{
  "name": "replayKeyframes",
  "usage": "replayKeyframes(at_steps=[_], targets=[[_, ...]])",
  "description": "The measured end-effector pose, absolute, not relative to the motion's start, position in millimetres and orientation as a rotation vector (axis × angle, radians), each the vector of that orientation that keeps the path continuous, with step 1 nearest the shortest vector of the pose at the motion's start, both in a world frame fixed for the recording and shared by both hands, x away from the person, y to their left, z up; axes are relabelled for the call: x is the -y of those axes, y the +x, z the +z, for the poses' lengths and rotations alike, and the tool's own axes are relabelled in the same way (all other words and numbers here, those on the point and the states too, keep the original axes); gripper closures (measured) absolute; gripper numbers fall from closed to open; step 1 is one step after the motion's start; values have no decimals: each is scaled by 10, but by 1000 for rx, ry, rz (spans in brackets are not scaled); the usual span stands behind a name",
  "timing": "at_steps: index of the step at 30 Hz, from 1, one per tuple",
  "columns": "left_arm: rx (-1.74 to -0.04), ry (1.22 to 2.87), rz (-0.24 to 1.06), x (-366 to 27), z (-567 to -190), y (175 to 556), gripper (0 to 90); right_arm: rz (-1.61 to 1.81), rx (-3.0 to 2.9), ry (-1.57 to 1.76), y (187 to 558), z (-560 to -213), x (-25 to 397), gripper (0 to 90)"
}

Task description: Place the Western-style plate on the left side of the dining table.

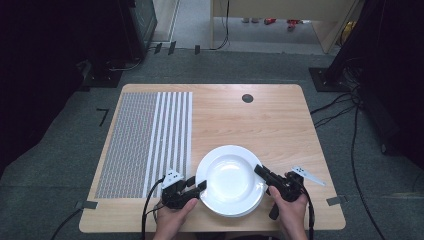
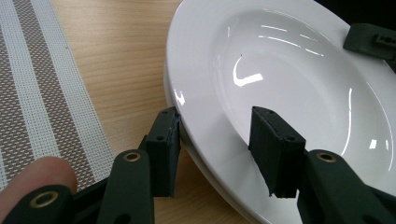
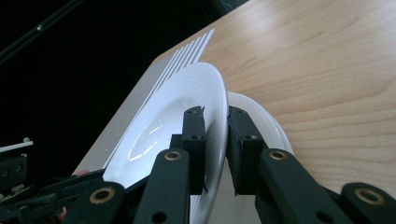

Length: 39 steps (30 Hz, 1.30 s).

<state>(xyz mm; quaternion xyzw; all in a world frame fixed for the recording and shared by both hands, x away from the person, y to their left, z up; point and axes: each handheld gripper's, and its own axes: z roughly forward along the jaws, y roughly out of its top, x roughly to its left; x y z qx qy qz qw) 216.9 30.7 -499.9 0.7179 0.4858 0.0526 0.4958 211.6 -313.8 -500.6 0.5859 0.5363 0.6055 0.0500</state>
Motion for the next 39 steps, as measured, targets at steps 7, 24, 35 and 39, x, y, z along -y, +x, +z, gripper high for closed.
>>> replayKeyframes(at_steps=[7, 24, 35, 39], targets=[[-1177, 1726, 118, -323, -5007, 2176, 552, 1864, -1643, 1730, 2128, -5027, 3132, 794], [-1178, 1641, 62, -414, -5028, 2195, 649, 1846, -1646, 1744, 2146, -5084, 3125, 783], [-1179, 1591, 36, -459, -5003, 2196, 695, 1874, -1629, 1776, 2146, -5099, 3121, 786], [-1175, 1586, 38, -458, -4992, 2189, 701, 1888, -1620, 1781, 2144, -5092, 3128, 789]])
